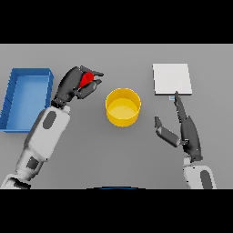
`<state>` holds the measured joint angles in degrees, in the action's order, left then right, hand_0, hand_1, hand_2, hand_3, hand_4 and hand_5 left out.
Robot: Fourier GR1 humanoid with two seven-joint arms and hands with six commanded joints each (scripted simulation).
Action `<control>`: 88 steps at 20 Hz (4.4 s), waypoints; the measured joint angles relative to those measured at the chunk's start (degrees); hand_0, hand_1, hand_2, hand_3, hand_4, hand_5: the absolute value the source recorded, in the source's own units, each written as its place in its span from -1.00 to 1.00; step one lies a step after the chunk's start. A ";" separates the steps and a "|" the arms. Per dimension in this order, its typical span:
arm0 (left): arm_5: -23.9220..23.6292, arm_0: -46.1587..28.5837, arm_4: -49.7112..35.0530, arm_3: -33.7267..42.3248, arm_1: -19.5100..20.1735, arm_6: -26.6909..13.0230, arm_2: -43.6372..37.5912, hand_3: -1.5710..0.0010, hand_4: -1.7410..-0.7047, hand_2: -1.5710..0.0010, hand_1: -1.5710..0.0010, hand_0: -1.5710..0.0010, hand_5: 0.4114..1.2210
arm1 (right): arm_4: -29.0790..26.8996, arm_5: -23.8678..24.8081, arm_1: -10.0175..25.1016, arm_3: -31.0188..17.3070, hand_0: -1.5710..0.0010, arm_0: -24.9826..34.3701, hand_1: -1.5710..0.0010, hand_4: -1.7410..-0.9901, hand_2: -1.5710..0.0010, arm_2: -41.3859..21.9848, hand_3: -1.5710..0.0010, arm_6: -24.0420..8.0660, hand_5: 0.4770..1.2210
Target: Pick up the red beaker and tilt it to pour out 1 green nut into yellow bowl. Pick up the yellow bowl and place it on the metallic measuring scale.
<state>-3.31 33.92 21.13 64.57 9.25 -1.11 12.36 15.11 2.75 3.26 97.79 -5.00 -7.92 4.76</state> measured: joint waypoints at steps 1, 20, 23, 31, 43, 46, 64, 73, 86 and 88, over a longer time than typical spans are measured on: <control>0.43 -0.56 -0.01 0.46 0.96 0.64 0.35 -0.99 -0.99 -0.99 -0.99 -0.99 0.73 | -0.17 -0.18 0.15 0.74 1.00 -0.87 1.00 0.31 1.00 -0.07 1.00 0.60 -0.37; 16.17 26.41 31.20 -15.47 7.52 3.01 34.25 -1.00 -0.93 -1.00 -1.00 -1.00 0.99 | -1.14 0.62 -1.37 0.00 1.00 0.00 1.00 0.42 1.00 0.54 1.00 -0.44 -0.53; 18.46 29.80 33.81 -17.74 6.68 2.51 38.75 -1.00 -0.96 -1.00 -1.00 -1.00 1.00 | -0.59 1.19 -1.38 -0.53 1.00 0.77 1.00 0.45 1.00 0.67 1.00 -0.44 -0.54; 18.85 35.84 40.32 -20.95 6.28 5.95 49.99 -1.00 -0.99 -1.00 -1.00 -1.00 1.00 | -0.08 1.66 -1.32 -0.94 1.00 0.39 1.00 0.52 1.00 0.74 1.00 0.13 -0.60; 17.34 43.56 47.65 -25.13 2.13 6.92 63.90 -1.00 -0.96 -1.00 -1.00 -1.00 1.00 | 1.91 2.93 -1.64 0.75 1.00 -0.08 1.00 0.57 1.00 -0.05 1.00 -0.08 -0.58; 16.68 45.95 47.53 -25.62 2.94 8.64 65.33 -1.00 -0.96 -1.00 -1.00 -1.00 1.00 | 0.60 2.09 -1.36 -0.31 1.00 -0.43 1.00 0.57 1.00 0.49 1.00 0.82 -0.57; 7.07 61.89 5.52 -57.14 19.36 1.12 28.13 -0.86 -1.00 -1.00 -1.00 -1.00 1.00 | 0.13 1.63 -1.54 -1.88 1.00 2.25 1.00 0.72 1.00 0.14 1.00 3.58 -0.61; -3.90 47.78 -16.25 -63.74 26.11 -8.40 14.91 -0.98 -1.00 -1.00 -1.00 -1.00 1.00 | -3.26 -1.57 -0.76 -2.55 1.00 2.31 1.00 0.53 1.00 0.58 1.00 3.63 -0.48; -13.57 25.56 -34.78 -49.10 25.98 -12.53 9.57 -0.77 -1.00 -1.00 -1.00 -1.00 1.00 | -0.97 -0.49 -0.36 -3.85 1.00 3.76 1.00 0.44 1.00 0.11 1.00 3.69 -0.42; -15.98 19.44 -36.60 -41.39 26.81 -15.34 10.95 -0.76 -1.00 -1.00 -1.00 -1.00 1.00 | -1.22 -0.62 -0.70 -4.16 1.00 3.02 1.00 0.48 1.00 0.00 1.00 3.92 -0.44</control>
<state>-19.30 53.36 -15.47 23.18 36.06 -16.45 23.31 13.89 2.13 2.57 93.63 -1.98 -7.93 8.68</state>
